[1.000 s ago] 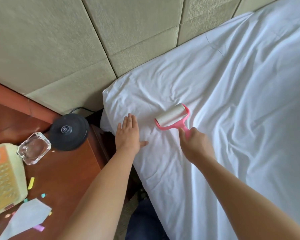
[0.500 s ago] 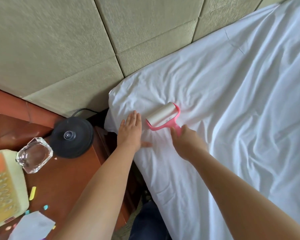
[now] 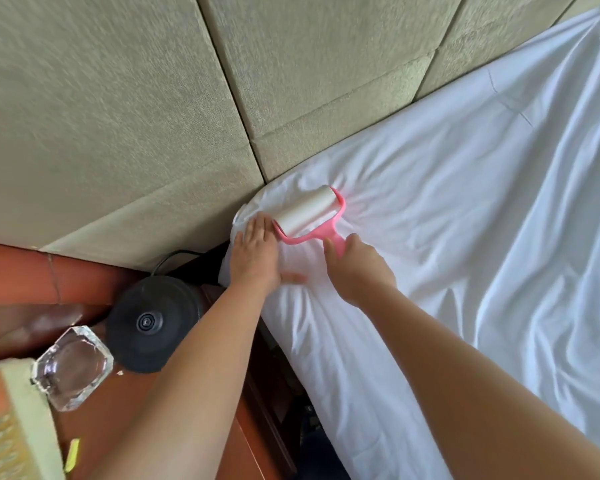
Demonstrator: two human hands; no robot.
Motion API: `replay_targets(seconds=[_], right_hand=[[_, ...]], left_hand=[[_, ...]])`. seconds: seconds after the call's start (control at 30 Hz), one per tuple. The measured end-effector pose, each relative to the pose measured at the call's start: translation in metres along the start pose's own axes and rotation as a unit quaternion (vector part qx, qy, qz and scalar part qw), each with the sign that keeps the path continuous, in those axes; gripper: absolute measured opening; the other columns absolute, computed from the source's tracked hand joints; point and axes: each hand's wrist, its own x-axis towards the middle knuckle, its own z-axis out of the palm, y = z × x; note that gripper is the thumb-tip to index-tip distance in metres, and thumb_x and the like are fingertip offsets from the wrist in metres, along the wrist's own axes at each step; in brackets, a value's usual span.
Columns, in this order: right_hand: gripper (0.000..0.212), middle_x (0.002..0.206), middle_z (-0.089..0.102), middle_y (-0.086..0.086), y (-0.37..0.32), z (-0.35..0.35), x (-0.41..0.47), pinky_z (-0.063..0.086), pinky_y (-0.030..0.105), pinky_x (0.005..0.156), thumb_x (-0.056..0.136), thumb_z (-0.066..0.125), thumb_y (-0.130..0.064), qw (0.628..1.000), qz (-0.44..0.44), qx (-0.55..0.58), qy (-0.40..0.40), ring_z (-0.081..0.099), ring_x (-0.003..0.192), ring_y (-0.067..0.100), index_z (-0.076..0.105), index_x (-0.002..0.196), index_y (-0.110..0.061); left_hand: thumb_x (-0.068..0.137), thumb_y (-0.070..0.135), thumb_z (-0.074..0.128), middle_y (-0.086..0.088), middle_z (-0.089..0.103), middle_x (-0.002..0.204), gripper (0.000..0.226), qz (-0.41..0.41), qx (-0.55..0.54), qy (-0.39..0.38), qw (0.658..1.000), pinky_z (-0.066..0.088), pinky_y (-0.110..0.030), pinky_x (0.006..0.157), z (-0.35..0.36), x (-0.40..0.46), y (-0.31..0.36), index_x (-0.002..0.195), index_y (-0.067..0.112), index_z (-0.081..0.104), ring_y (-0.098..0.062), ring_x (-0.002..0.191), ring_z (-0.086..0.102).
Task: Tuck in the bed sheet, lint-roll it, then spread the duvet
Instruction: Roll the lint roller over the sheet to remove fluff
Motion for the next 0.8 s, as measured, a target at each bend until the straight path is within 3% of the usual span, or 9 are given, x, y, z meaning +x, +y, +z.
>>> replay_targets(seconds=[0.1, 0.37, 0.5, 0.67, 0.8], right_hand=[[0.052, 0.115, 0.058, 0.013, -0.011, 0.002, 0.010, 0.034, 0.034, 0.075, 0.099, 0.026, -0.054, 1.000, 0.004, 0.004, -0.002, 0.055, 0.108, 0.032, 0.045, 0.114, -0.008], [0.050, 0.114, 0.058, 0.014, -0.012, 0.006, 0.015, 0.034, 0.034, 0.074, 0.099, 0.027, -0.054, 1.000, -0.003, 0.002, 0.006, 0.055, 0.106, 0.033, 0.045, 0.112, -0.008], [0.050, 0.114, 0.058, 0.013, -0.010, 0.004, 0.009, 0.034, 0.033, 0.074, 0.099, 0.027, -0.053, 1.000, -0.003, 0.011, 0.007, 0.055, 0.106, 0.032, 0.045, 0.113, -0.008], [0.051, 0.113, 0.058, 0.012, 0.010, 0.003, -0.016, 0.035, 0.033, 0.076, 0.099, 0.027, -0.054, 1.000, 0.004, 0.011, 0.010, 0.056, 0.107, 0.032, 0.046, 0.111, -0.009], [0.044, 0.101, 0.056, 0.009, 0.041, 0.004, -0.045, 0.035, 0.033, 0.074, 0.099, 0.027, -0.054, 1.000, 0.004, 0.016, 0.010, 0.056, 0.103, 0.032, 0.043, 0.100, -0.012]], left_hand=[[0.056, 0.074, 0.071, -0.011, -0.004, 0.160, 0.140, 0.000, -0.018, 0.016, 1.000, 0.001, -0.034, 0.120, -0.002, 0.009, -0.005, 0.151, 0.002, -0.003, -0.019, 0.148, -0.004], [0.051, 0.079, 0.068, -0.013, -0.006, 0.160, 0.147, -0.003, -0.026, 0.021, 0.999, -0.001, -0.033, 0.120, 0.000, 0.014, -0.009, 0.150, 0.000, -0.007, -0.020, 0.148, -0.006], [0.060, 0.075, 0.067, -0.014, -0.004, 0.160, 0.137, 0.002, -0.015, 0.023, 1.000, 0.003, -0.033, 0.119, 0.000, 0.007, -0.007, 0.151, 0.001, -0.003, -0.021, 0.148, -0.003], [0.074, 0.075, 0.052, -0.013, 0.001, 0.160, 0.117, 0.012, 0.002, 0.020, 1.000, 0.006, -0.037, 0.119, 0.003, -0.016, 0.008, 0.151, 0.003, 0.004, -0.022, 0.148, 0.001], [0.076, 0.075, 0.050, -0.013, 0.000, 0.160, 0.115, 0.017, 0.007, 0.017, 1.000, 0.006, -0.039, 0.119, 0.016, -0.045, 0.029, 0.152, 0.004, 0.003, -0.023, 0.148, 0.002]])
